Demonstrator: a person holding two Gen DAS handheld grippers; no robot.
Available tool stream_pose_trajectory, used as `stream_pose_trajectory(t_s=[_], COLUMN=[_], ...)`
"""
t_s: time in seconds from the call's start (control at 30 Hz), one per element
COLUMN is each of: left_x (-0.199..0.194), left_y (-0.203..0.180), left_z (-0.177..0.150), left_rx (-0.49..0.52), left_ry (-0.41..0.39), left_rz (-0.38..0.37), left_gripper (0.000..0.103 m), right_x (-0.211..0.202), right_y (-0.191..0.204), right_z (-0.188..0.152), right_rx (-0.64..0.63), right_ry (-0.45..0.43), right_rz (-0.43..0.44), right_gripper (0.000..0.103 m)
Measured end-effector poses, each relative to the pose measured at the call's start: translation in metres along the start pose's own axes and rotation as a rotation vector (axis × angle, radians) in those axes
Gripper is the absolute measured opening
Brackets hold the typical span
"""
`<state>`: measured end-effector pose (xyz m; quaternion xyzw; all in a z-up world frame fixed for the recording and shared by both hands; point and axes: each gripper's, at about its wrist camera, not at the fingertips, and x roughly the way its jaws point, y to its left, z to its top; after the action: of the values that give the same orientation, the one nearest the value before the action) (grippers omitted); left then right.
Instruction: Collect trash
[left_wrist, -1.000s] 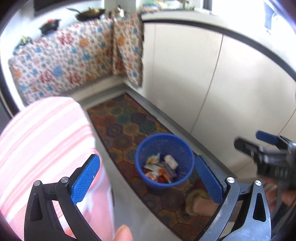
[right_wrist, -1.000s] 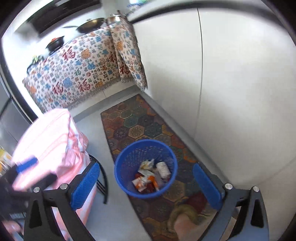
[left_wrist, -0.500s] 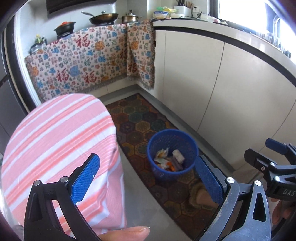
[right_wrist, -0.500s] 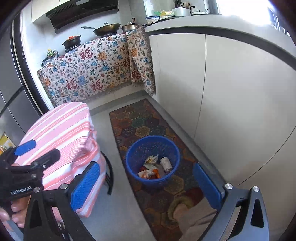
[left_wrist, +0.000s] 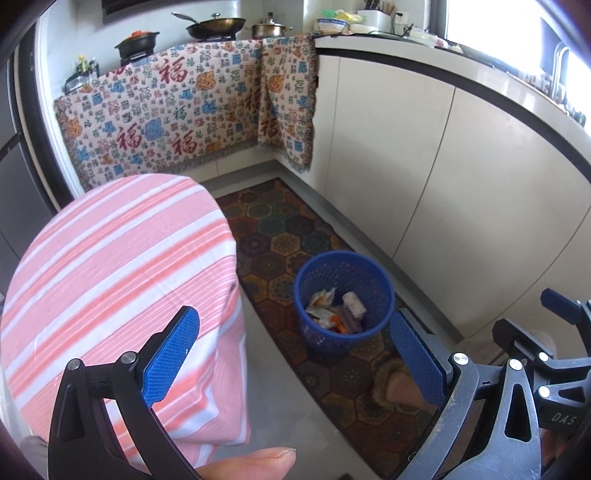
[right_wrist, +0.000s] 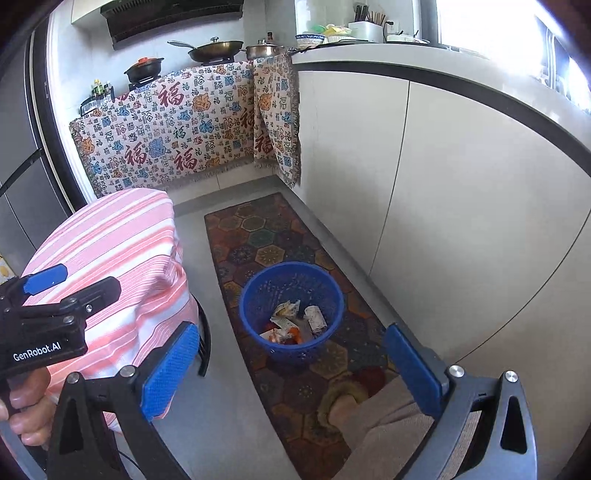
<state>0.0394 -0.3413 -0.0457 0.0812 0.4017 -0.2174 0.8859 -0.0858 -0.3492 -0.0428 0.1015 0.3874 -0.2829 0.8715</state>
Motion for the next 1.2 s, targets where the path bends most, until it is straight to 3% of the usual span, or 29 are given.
stream_pose_trajectory(t_s=[1.2], left_x=[0.007], left_y=[0.002], left_z=[0.000], left_rx=[0.018], left_ry=[0.023], left_rz=[-0.004], left_gripper=[0.102], right_x=[0.012], right_y=[-0.001], right_z=[0.003], right_rx=[-0.014], right_ry=[0.010], right_rz=[-0.008], right_gripper=[0.103])
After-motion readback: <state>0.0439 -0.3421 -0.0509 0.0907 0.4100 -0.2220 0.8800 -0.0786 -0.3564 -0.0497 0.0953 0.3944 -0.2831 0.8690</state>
